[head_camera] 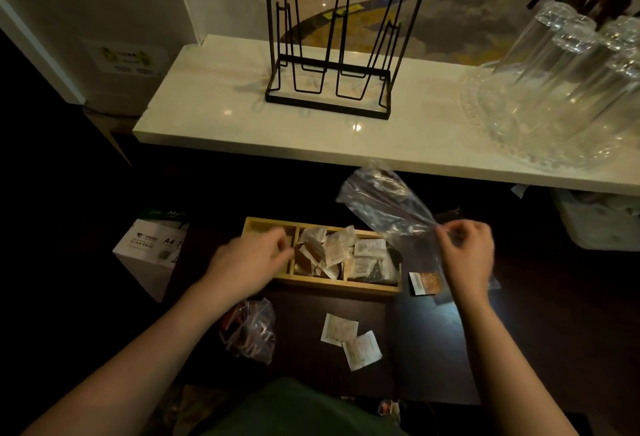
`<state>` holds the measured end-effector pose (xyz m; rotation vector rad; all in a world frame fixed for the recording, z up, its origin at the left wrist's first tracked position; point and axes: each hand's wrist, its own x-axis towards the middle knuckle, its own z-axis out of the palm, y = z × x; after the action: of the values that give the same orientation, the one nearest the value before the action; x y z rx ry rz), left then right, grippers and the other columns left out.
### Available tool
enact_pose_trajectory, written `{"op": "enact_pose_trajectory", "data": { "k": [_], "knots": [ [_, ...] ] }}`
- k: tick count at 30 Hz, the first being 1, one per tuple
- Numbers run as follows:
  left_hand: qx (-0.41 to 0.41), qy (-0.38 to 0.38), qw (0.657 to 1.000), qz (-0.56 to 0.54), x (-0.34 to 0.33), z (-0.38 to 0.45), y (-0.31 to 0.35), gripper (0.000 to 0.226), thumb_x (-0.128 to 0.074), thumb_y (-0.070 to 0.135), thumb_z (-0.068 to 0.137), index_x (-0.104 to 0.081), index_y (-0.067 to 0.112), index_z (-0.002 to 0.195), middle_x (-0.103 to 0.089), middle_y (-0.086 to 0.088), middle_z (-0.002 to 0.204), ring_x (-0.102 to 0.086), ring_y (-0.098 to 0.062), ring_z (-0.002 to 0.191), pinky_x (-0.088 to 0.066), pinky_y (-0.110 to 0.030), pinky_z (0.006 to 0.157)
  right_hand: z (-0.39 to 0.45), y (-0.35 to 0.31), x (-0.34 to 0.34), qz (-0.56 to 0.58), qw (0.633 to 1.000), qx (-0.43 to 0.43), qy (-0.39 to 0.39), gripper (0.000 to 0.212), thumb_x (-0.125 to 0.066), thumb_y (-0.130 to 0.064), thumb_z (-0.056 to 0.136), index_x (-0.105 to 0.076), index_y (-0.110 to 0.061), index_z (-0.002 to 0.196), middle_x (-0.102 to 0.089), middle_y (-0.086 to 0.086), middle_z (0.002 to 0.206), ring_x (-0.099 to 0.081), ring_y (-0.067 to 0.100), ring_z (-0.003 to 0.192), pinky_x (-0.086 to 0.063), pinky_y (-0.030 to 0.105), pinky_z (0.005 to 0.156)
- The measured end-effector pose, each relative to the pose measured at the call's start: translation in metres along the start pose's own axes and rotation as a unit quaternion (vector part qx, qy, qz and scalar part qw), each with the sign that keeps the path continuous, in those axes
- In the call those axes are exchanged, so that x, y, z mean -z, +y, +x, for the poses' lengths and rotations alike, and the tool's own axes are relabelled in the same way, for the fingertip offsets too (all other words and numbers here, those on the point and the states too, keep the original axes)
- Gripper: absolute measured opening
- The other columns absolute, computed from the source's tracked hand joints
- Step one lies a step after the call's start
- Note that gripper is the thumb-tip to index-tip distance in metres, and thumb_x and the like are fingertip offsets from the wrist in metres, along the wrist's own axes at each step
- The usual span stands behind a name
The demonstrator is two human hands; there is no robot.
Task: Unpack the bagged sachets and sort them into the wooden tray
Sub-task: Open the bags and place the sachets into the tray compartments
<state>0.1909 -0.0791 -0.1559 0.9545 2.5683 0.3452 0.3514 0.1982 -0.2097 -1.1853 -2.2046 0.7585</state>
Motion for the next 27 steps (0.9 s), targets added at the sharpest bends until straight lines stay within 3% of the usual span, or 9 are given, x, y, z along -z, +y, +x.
{"op": "enact_pose_trajectory", "data": {
  "k": [3, 5, 9, 14, 16, 19, 22, 25, 27],
  "knots": [
    [0.01, -0.183, 0.976, 0.115, -0.029, -0.013, -0.003, 0.044, -0.038, 0.06, 0.09, -0.045, 0.036, 0.127, -0.064, 0.005, 0.11, -0.06, -0.015, 0.097, -0.045, -0.033, 0.077, -0.002, 0.026, 0.01, -0.052, 0.995, -0.075, 0.042, 0.014, -0.063, -0.023, 0.085, -0.062, -0.009, 0.082, -0.056, 0.016, 0.105, -0.05, 0.033, 0.103, -0.045, 0.045, 0.083],
    [0.015, -0.226, 0.958, 0.176, -0.049, -0.018, -0.005, 0.055, -0.039, 0.064, 0.087, -0.04, 0.034, 0.133, -0.063, 0.001, 0.119, -0.059, -0.02, 0.107, -0.046, -0.036, 0.083, -0.004, 0.036, 0.012, -0.077, 0.991, -0.096, 0.058, 0.013, -0.06, -0.021, 0.085, -0.059, -0.007, 0.084, -0.055, 0.016, 0.106, -0.05, 0.033, 0.101, -0.045, 0.044, 0.077],
    [0.025, -0.208, 0.945, 0.252, -0.074, -0.027, -0.006, 0.052, -0.048, 0.05, 0.089, -0.041, 0.022, 0.132, -0.064, -0.004, 0.115, -0.063, -0.023, 0.103, -0.052, -0.038, 0.08, -0.009, 0.055, 0.007, -0.142, 0.981, -0.114, 0.066, 0.015, -0.057, -0.02, 0.084, -0.058, -0.006, 0.089, -0.056, 0.015, 0.105, -0.052, 0.033, 0.097, -0.048, 0.044, 0.072],
    [0.038, -0.195, 0.945, 0.259, -0.077, -0.028, -0.01, 0.045, -0.052, 0.017, 0.091, -0.039, 0.018, 0.134, -0.063, -0.005, 0.115, -0.063, -0.024, 0.101, -0.054, -0.038, 0.078, -0.018, 0.081, -0.013, -0.206, 0.968, -0.131, -0.054, 0.029, -0.054, -0.039, 0.075, -0.058, -0.01, 0.074, -0.064, 0.015, 0.086, -0.058, 0.036, 0.083, -0.053, 0.046, 0.071],
    [0.034, -0.205, 0.946, 0.25, -0.072, -0.026, -0.011, 0.039, -0.053, 0.016, 0.091, -0.045, 0.019, 0.129, -0.063, -0.005, 0.115, -0.062, -0.023, 0.102, -0.051, -0.037, 0.077, -0.019, 0.082, -0.015, -0.228, 0.96, -0.149, -0.057, 0.038, -0.058, -0.047, 0.076, -0.062, -0.009, 0.081, -0.066, 0.017, 0.089, -0.059, 0.038, 0.088, -0.052, 0.045, 0.073],
    [0.041, -0.215, 0.954, 0.202, -0.06, -0.024, -0.012, 0.023, -0.05, 0.024, 0.094, -0.057, 0.02, 0.115, -0.064, -0.002, 0.108, -0.062, -0.019, 0.097, -0.052, -0.035, 0.08, -0.021, 0.072, -0.014, -0.263, 0.958, -0.118, 0.006, 0.044, -0.065, -0.038, 0.082, -0.06, 0.0, 0.104, -0.059, 0.026, 0.105, -0.052, 0.044, 0.098, -0.046, 0.049, 0.079],
    [0.037, -0.217, 0.965, 0.143, -0.04, -0.023, -0.015, 0.016, -0.047, 0.034, 0.094, -0.059, 0.024, 0.092, -0.062, 0.002, 0.095, -0.06, -0.014, 0.086, -0.047, -0.03, 0.072, -0.02, 0.049, -0.012, -0.197, 0.979, -0.049, 0.028, 0.032, -0.063, -0.028, 0.086, -0.058, -0.004, 0.106, -0.057, 0.021, 0.106, -0.053, 0.037, 0.097, -0.047, 0.049, 0.079],
    [0.018, -0.175, 0.981, 0.081, -0.021, -0.023, -0.02, 0.029, -0.049, 0.043, 0.091, -0.048, 0.027, 0.066, -0.057, 0.008, 0.075, -0.054, -0.01, 0.07, -0.038, -0.028, 0.059, -0.033, 0.007, -0.02, -0.019, 0.992, -0.003, -0.122, 0.006, -0.061, -0.017, 0.089, -0.06, -0.016, 0.095, -0.062, 0.004, 0.091, -0.058, 0.019, 0.081, -0.046, 0.03, 0.069],
    [0.005, -0.159, 0.987, 0.028, -0.011, -0.024, -0.013, 0.032, -0.049, 0.045, 0.091, -0.046, 0.03, 0.062, -0.051, 0.009, 0.067, -0.047, -0.006, 0.06, -0.032, -0.023, 0.052, -0.053, -0.032, -0.025, 0.037, 0.956, 0.041, -0.287, 0.009, -0.059, -0.018, 0.091, -0.058, -0.026, 0.088, -0.06, -0.011, 0.083, -0.058, 0.008, 0.076, -0.044, 0.018, 0.067]
  ]
}}
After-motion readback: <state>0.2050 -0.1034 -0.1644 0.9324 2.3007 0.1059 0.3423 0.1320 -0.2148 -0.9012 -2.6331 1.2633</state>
